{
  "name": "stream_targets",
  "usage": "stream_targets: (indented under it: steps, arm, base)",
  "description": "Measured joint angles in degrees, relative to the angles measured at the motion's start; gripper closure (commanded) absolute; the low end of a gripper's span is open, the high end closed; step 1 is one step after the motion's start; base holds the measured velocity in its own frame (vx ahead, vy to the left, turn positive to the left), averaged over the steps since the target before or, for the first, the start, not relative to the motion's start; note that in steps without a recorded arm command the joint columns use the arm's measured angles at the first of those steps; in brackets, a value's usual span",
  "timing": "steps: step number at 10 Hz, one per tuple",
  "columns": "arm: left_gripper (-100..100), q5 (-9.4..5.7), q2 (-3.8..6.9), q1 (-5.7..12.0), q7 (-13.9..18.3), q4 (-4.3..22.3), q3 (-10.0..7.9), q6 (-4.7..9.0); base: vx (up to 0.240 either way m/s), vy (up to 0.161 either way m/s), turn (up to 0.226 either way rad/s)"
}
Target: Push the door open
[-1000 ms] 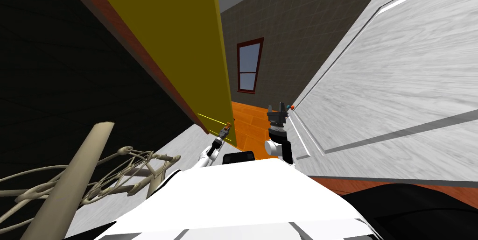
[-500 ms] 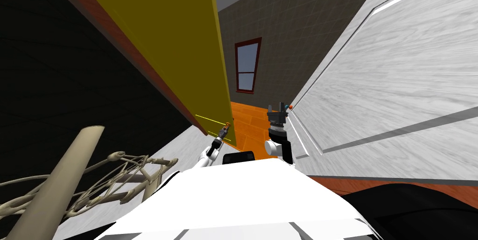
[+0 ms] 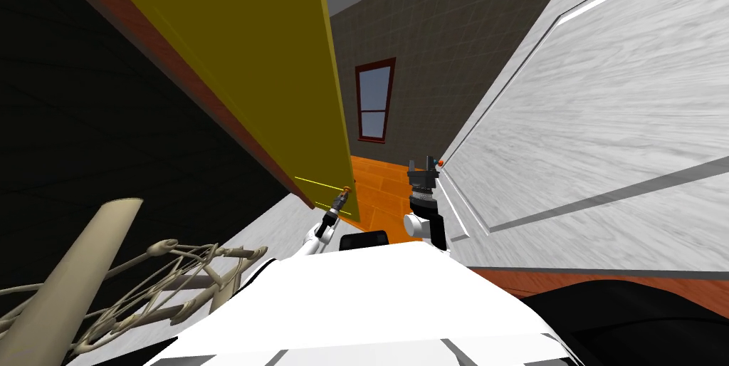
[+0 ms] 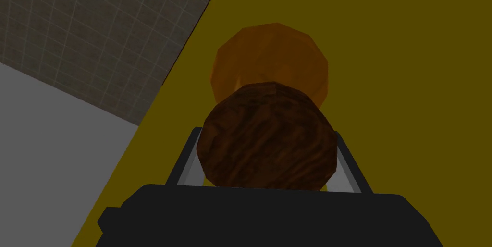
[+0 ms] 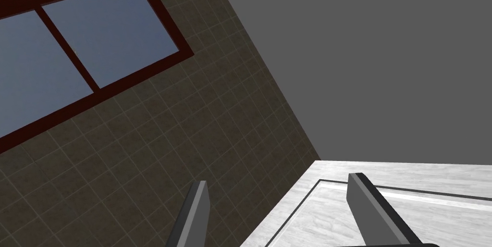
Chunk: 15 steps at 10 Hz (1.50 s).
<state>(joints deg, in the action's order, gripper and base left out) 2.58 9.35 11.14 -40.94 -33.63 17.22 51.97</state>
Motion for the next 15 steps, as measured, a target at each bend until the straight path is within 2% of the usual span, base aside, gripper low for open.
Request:
stream_targets:
  steps: [1,3,5,6,7,11,12,15]
  arm:
    - [100,-0.34,-0.03,-0.63,1.32,-1.25,-0.26,-0.74]
    - [100,-1.14,0.04,-0.86,4.3,-1.6,-0.85,-0.97]
    - [100,-2.13,-0.21,-0.97,7.38,-1.7,-1.69,-1.01]
    - [100,-2.46,-0.36,-0.47,8.65,-1.05,-2.01,-0.76]
    - [100,-2.88,-0.22,-0.95,10.22,-2.08,-2.33,-1.18]
    - [100,-4.53,-0.34,-0.89,15.86,-1.87,-3.73,-1.11]
    - [-100,-5.06,-0.44,-0.47,17.38,-1.13,-4.24,-0.86]
    - [-100,-4.17,0.88,-0.81,14.14,-0.44,-4.45,0.35]
  base:
    - [0.04,-0.02,-0.089]
    - [0.036,-0.014,-0.035]
    - [0.036,-0.013,-0.048]
    - [0.04,-0.005,-0.058]
    - [0.031,-0.003,-0.031]
    - [0.038,-0.007,-0.049]
    - [-0.007,-0.033,0.027]
    - [-0.04,-0.05,0.043]
